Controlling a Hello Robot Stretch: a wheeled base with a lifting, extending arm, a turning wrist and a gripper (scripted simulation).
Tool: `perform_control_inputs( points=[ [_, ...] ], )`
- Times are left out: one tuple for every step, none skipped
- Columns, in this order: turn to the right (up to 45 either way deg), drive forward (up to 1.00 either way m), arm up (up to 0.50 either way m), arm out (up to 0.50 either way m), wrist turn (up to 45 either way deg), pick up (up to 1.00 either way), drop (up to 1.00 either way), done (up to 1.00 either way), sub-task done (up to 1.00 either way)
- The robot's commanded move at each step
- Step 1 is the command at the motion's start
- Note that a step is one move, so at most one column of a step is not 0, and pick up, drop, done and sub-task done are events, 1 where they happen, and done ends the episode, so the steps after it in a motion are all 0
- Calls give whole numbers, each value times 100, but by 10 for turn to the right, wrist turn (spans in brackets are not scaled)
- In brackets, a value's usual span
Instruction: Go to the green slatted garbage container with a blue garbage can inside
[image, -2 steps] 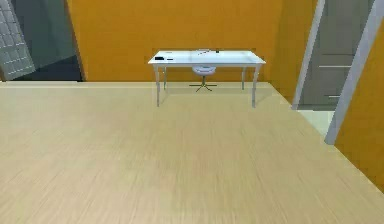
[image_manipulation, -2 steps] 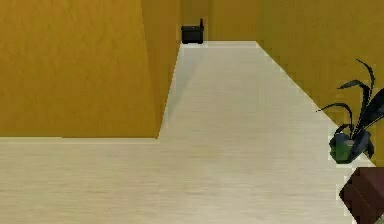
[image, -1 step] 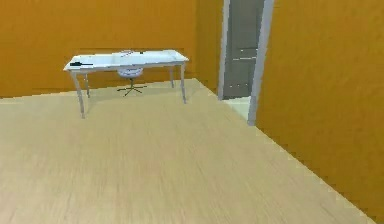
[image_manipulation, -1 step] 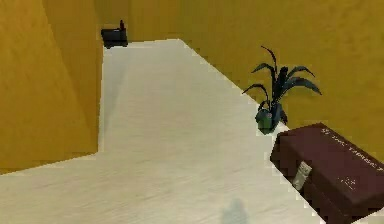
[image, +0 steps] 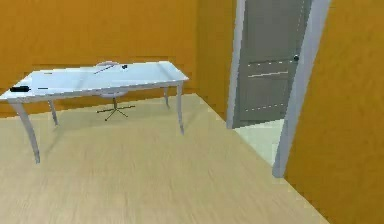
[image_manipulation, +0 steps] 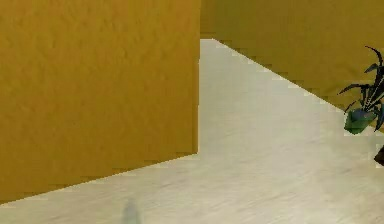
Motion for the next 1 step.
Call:
perform_control_inputs(
  points=[
    [0, 100, 0, 0, 0, 0, 0, 0, 0]
  ],
)
